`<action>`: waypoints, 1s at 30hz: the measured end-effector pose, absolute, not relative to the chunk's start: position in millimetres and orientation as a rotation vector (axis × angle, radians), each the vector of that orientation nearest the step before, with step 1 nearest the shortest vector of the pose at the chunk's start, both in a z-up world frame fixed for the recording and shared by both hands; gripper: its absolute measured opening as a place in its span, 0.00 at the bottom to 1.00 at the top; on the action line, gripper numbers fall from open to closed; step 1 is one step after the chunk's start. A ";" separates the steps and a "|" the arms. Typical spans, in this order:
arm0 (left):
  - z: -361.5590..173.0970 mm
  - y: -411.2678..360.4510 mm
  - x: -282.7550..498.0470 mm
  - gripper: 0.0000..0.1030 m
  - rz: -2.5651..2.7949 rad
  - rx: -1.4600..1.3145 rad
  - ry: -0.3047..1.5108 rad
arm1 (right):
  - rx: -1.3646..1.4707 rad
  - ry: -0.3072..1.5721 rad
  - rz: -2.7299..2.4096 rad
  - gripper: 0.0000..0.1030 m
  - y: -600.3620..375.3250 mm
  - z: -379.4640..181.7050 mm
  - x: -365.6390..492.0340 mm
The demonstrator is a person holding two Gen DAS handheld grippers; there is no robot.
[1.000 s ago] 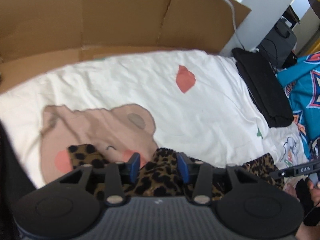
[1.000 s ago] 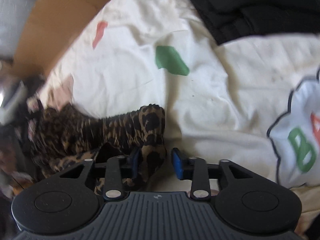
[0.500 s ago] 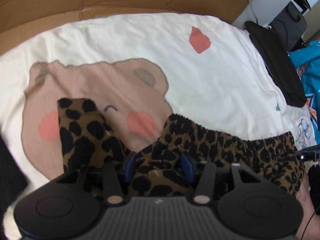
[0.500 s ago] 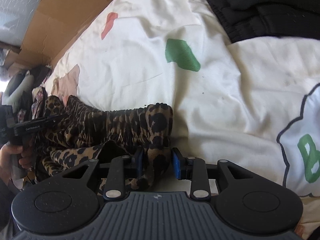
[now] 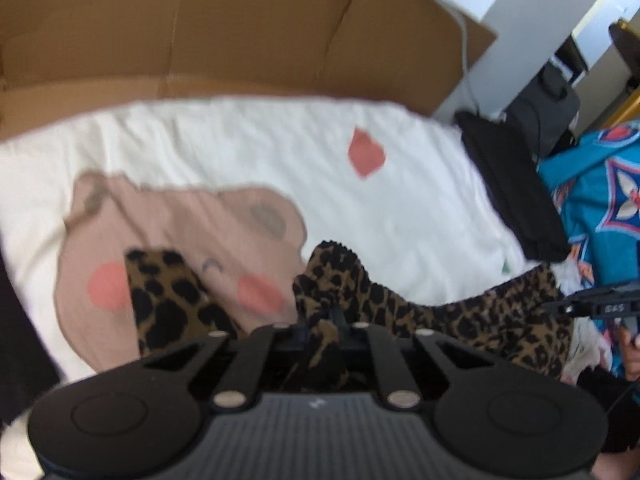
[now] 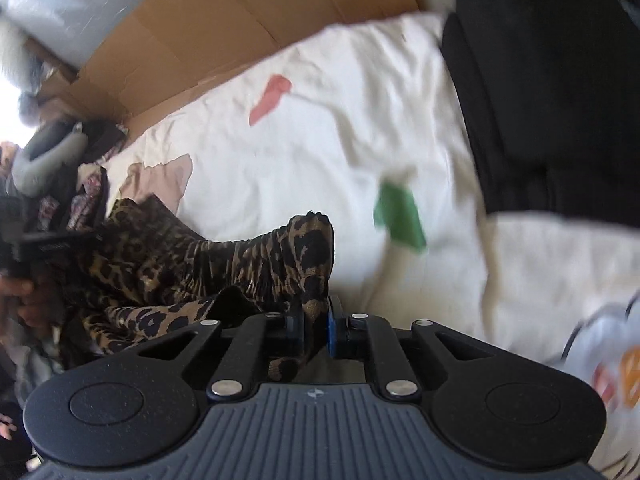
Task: Fold clothes
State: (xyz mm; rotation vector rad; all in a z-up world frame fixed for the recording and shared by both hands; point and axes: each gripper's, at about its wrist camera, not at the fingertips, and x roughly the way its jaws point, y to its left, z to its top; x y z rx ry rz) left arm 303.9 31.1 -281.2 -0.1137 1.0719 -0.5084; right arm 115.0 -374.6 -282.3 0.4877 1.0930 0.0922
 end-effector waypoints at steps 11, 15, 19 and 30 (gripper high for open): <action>-258.6 53.9 311.3 0.03 -0.407 -0.193 0.920 | 0.189 0.987 0.118 0.09 -372.9 -243.8 191.4; -249.9 63.0 314.8 0.03 -0.368 -0.204 0.881 | 0.116 0.938 0.139 0.08 -365.9 -227.4 229.4; -243.2 72.8 324.0 0.03 -0.331 -0.217 0.867 | 0.095 0.896 0.148 0.08 -359.6 -216.1 263.3; -235.8 86.8 344.7 0.02 -0.265 -0.214 0.825 | 0.044 0.885 0.168 0.08 -340.2 -212.2 314.5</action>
